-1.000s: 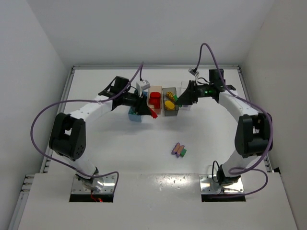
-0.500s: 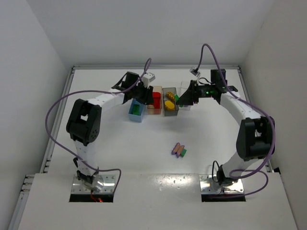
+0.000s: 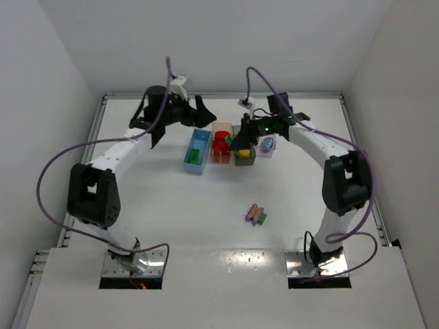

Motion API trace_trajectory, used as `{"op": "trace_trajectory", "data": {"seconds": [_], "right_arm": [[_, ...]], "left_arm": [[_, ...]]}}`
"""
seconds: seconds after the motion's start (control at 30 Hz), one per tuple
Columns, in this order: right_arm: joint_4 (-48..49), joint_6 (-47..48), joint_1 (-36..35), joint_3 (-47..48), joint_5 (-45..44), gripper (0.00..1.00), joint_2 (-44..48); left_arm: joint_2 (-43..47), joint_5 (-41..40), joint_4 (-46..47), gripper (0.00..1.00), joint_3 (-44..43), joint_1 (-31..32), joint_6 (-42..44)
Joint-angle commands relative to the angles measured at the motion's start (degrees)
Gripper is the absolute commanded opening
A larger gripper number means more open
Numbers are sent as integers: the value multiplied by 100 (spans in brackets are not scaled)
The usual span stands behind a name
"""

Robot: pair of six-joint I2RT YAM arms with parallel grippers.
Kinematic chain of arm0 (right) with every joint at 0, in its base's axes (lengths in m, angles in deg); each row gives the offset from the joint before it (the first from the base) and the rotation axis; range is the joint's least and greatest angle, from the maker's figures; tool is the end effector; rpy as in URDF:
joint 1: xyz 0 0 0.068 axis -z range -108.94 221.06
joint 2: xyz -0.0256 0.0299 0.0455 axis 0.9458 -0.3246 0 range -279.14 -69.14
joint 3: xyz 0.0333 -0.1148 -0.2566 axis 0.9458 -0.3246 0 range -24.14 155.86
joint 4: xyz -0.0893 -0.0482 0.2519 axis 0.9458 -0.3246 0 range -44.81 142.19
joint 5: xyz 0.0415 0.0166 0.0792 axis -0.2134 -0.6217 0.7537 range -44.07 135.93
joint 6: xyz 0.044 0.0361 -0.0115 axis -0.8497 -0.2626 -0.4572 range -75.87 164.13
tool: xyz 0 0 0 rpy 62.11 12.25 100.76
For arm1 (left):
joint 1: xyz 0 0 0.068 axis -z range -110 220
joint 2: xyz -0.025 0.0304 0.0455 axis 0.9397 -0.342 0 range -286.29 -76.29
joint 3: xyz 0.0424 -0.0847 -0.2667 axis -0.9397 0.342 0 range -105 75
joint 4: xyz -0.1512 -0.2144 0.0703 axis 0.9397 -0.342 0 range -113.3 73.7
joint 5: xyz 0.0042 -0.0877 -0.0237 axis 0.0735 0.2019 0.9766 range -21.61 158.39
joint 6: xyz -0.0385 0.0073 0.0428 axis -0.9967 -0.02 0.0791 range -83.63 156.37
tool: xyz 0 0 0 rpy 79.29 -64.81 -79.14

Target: Sort the legos into containers by color

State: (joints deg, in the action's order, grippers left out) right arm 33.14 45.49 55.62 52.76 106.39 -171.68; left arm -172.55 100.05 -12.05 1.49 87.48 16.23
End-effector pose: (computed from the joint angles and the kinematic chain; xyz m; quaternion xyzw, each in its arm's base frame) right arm 0.3792 0.1424 0.2585 -0.3083 0.7605 0.5019 0.2734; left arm 0.3872 -0.1450 0.3081 0.1412 0.7843 -0.3908 0.4608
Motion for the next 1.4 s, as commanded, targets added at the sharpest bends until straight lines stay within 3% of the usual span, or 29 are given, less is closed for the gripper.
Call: {"op": "trace_trajectory", "data": {"seconds": [0.0,0.13,0.23,0.37,0.57,0.67,0.73,0.8,0.9,1.0,1.13,1.37], "right_arm": [[-20,312,-599,806,-606,0,-476],[94,312,-1205,1484,-957,0,-1223],[164,145,-1391,1959,-1115,0,-1742],[296,-206,-1462,2363,-1370,1,-2243],[595,-672,-1462,2637,-1432,32,-2674],[876,-891,-1462,2637,-1432,40,-2727],[982,-979,-1514,2637,-1432,58,-2789],[1043,-1033,-1514,2637,-1432,63,-2789],[1245,-1208,-1514,2637,-1327,83,-2649],[1298,-1358,-1514,2410,-1247,84,-2334],[1115,-1358,-1155,1840,-1842,84,-1403],[264,-473,417,2,-2592,84,723]], "left_arm": [[556,-255,-317,99,-409,-612,-701],[679,32,-1575,99,-620,-1385,-492],[1048,462,-1543,99,-33,-2045,-297],[1277,613,-1627,99,329,-2380,-70],[1611,640,-1629,99,662,-2442,256],[1664,814,-1629,99,724,-2442,318],[1664,911,-1629,99,794,-2442,371],[1664,1026,-1577,99,865,-2442,423],[1664,1193,-1410,99,1023,-2442,423],[1769,1517,-1076,99,1243,-2442,362],[1893,1782,-1023,98,1462,-1933,774],[1551,1730,-2084,94,1420,-19,2881]]}}
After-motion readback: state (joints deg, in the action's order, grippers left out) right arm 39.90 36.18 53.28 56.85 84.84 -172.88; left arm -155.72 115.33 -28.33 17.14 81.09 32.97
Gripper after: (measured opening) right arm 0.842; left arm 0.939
